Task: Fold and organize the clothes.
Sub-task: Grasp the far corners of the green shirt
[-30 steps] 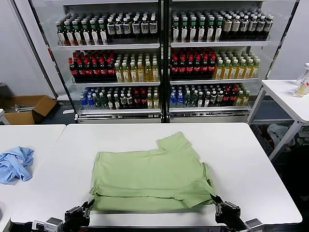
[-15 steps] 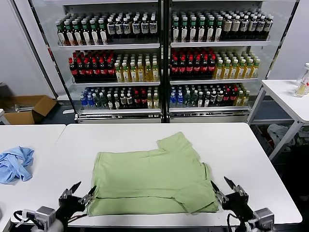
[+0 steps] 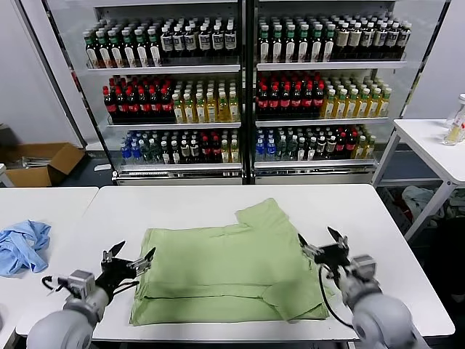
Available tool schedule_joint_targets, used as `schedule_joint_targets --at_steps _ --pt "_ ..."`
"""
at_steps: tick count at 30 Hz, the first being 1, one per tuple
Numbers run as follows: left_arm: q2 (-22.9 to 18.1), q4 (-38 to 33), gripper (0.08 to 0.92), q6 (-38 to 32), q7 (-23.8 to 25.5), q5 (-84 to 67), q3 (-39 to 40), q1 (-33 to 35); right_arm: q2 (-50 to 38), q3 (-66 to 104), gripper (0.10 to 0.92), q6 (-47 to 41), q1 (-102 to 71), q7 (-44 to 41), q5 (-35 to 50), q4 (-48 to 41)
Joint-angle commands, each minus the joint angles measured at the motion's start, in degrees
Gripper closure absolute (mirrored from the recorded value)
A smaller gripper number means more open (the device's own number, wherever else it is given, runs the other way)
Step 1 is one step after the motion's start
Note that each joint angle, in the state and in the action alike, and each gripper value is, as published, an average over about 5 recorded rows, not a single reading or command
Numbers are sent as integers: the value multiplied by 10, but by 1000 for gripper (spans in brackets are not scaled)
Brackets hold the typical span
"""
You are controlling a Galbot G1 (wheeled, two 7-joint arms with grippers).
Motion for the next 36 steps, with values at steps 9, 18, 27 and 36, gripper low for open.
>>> schedule_joint_targets --at_steps 9,18,27,36 --pt "17 246 177 5 14 -17 74 -201 106 -138 203 -11 273 5 -9 -308" --pt "3 305 177 3 30 -13 96 -240 164 -134 203 16 308 -9 -42 -436" --pt "0 335 177 0 51 -13 102 -254 198 -119 203 35 320 -19 -55 -502" --pt "-2 340 259 -6 67 -13 103 -250 214 -115 252 46 324 -26 -71 -530"
